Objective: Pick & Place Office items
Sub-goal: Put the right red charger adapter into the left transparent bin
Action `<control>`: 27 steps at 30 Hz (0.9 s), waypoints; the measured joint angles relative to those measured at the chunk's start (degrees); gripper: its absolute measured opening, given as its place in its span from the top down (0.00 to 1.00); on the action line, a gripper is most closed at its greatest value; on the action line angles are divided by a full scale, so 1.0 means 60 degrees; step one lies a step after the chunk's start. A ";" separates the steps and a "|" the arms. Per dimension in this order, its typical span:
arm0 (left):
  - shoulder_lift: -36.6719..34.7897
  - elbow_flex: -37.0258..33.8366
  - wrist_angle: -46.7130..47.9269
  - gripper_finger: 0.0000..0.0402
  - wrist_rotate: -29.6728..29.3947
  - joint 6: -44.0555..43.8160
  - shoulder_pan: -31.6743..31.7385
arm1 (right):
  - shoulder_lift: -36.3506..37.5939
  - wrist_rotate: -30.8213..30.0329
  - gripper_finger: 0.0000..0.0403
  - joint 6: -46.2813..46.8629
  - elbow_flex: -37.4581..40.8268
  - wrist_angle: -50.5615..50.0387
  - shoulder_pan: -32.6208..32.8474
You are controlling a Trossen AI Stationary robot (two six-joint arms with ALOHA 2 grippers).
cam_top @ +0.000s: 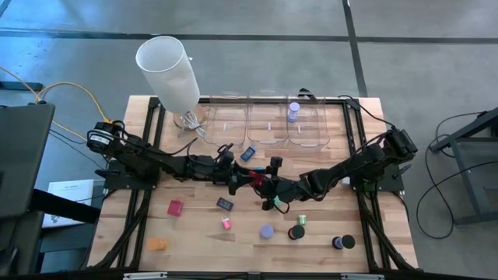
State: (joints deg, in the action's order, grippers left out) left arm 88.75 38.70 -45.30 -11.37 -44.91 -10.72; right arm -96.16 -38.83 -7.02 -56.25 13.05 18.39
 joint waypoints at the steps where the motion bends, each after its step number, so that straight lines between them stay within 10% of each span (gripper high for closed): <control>1: 0.0000 0.0000 -0.0004 0.54 -0.0088 -0.0015 -0.0004 | 0.0000 -0.0022 0.51 0.0035 0.0000 0.0027 0.0000; 27: 0.0018 0.0015 0.0364 0.54 0.0317 -0.0018 -0.0007 | 0.0000 -0.0799 0.51 0.0204 -0.0066 0.0068 -0.0007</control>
State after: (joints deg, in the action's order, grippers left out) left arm 88.86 38.79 -43.11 -9.47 -45.01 -10.76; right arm -96.16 -43.63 -5.80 -56.64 13.46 18.35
